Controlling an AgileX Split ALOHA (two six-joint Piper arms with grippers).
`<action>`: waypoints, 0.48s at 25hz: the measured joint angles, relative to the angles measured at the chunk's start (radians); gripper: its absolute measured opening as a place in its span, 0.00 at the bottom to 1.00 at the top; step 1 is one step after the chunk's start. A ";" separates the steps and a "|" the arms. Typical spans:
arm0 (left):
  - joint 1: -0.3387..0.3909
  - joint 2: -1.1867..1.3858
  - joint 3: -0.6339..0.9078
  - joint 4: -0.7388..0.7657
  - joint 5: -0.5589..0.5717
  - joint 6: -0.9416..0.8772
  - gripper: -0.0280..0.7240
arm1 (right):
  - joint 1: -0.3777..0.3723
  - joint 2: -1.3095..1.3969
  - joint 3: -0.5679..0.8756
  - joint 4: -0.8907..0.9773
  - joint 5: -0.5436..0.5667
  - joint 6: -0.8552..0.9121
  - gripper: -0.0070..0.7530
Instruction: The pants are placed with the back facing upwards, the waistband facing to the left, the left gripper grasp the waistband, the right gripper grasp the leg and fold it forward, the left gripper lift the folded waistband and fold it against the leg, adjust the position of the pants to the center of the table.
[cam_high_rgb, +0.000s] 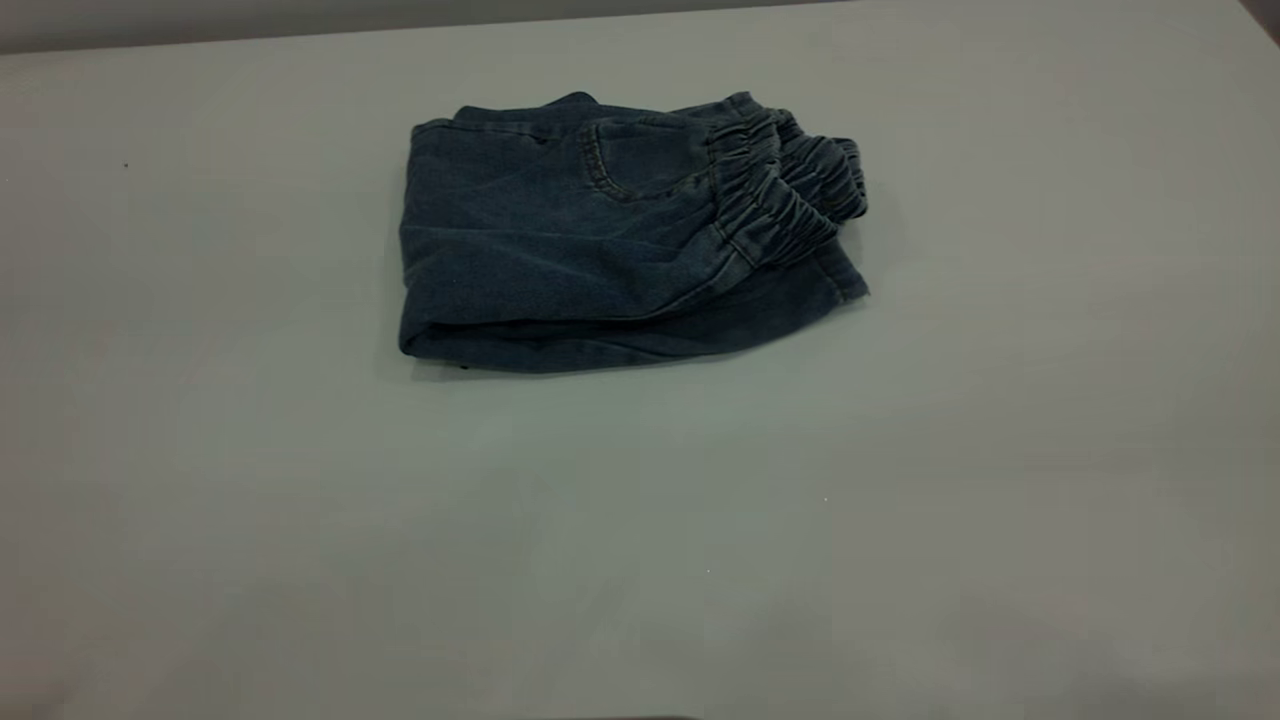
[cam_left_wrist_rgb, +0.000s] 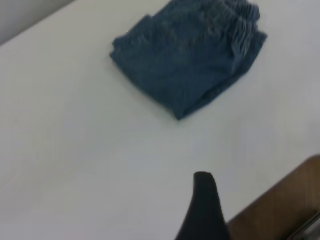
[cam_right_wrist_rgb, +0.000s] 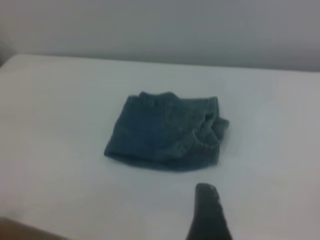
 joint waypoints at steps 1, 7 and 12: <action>0.000 -0.036 0.041 0.000 0.000 0.000 0.72 | 0.000 -0.017 0.019 -0.003 0.000 0.000 0.56; 0.000 -0.266 0.250 0.000 0.000 -0.009 0.72 | 0.000 -0.085 0.130 -0.033 0.000 0.000 0.56; 0.000 -0.408 0.385 0.000 0.000 -0.015 0.72 | 0.000 -0.136 0.225 -0.081 0.000 -0.003 0.56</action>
